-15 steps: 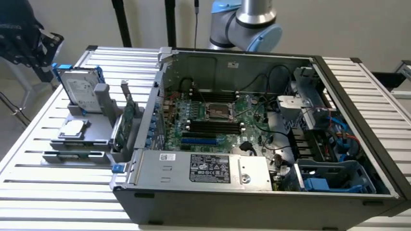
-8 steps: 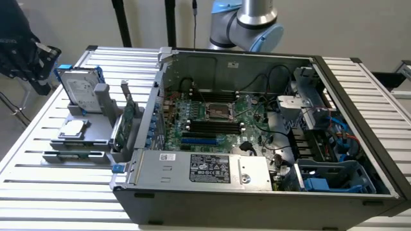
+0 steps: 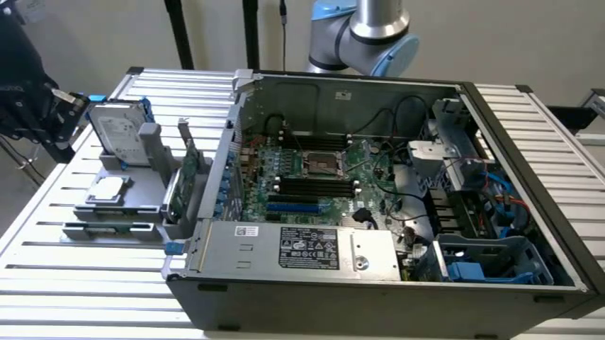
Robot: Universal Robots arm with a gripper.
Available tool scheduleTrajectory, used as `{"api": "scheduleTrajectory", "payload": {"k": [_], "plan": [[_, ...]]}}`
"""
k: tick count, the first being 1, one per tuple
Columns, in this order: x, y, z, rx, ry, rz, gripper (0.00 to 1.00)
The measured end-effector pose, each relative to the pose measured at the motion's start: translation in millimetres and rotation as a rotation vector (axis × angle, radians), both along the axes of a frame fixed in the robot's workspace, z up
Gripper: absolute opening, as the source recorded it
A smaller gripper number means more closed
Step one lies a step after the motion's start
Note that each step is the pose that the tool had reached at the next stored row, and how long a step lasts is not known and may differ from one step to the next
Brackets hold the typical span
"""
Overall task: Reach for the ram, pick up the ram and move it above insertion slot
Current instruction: 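Reach for the ram, then pick up the ram and move it above insertion slot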
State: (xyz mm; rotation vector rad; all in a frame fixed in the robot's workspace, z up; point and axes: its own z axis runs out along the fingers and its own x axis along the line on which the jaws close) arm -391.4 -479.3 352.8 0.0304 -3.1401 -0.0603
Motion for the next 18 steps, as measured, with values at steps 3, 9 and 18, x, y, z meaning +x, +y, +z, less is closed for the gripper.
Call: {"api": "scheduleTrajectory", "payload": {"k": [3,9,18], "plan": [[0.0,0.0,-0.1,-0.0001,0.0001,0.000,0.11],[0.0,0.0,0.0,0.0000,-0.0001,0.001,0.11],[0.0,0.0,0.0,0.0000,0.0000,0.001,0.11]]}}
